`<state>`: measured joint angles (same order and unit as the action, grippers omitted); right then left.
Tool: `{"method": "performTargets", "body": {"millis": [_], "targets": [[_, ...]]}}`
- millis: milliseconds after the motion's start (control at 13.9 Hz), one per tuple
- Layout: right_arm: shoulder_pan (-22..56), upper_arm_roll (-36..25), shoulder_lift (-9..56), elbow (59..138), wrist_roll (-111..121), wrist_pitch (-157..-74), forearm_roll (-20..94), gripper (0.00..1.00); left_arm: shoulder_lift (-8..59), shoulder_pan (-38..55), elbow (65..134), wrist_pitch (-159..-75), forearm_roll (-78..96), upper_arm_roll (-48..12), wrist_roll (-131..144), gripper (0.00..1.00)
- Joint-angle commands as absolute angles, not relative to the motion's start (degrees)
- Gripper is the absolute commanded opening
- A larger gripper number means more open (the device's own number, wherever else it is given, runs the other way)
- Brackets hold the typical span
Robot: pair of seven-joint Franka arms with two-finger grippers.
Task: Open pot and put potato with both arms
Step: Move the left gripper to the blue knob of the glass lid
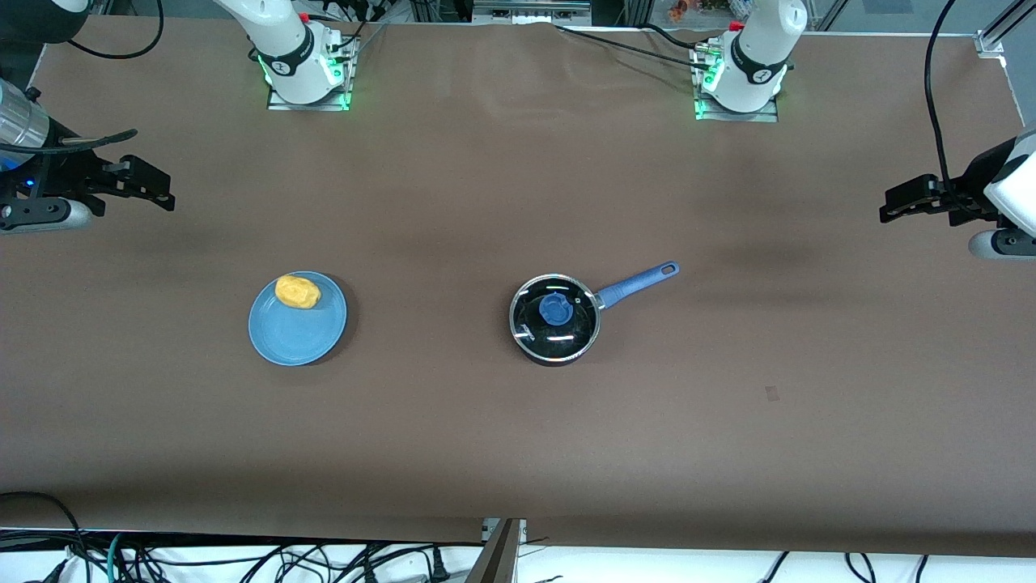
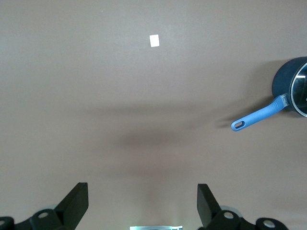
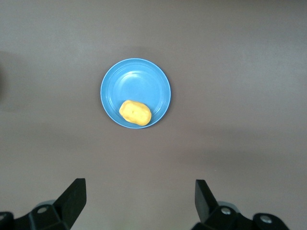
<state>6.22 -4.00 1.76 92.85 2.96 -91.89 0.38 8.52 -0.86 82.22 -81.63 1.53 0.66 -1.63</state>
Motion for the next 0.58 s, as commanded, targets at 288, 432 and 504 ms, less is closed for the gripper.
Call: {"method": "performTargets", "body": {"millis": [288, 432, 504], "targets": [[6.06, -4.22, 0.7, 93.87, 2.64, -92.37, 1.23, 1.0, 8.26, -0.18, 83.23, -82.44, 1.67, 0.09, -3.16, 1.0], [6.06, -4.13, 0.88, 93.08, 2.9, -92.29, 1.06, 1.0, 9.05, 2.45, 83.41, -82.53, 1.76, -0.26, -1.5, 1.0], [6.06, -4.13, 0.88, 93.08, 2.9, -92.37, 1.14, 1.0, 9.92, 3.42, 83.15, -83.57, 2.19, -0.35, 1.64, 1.0]]}}
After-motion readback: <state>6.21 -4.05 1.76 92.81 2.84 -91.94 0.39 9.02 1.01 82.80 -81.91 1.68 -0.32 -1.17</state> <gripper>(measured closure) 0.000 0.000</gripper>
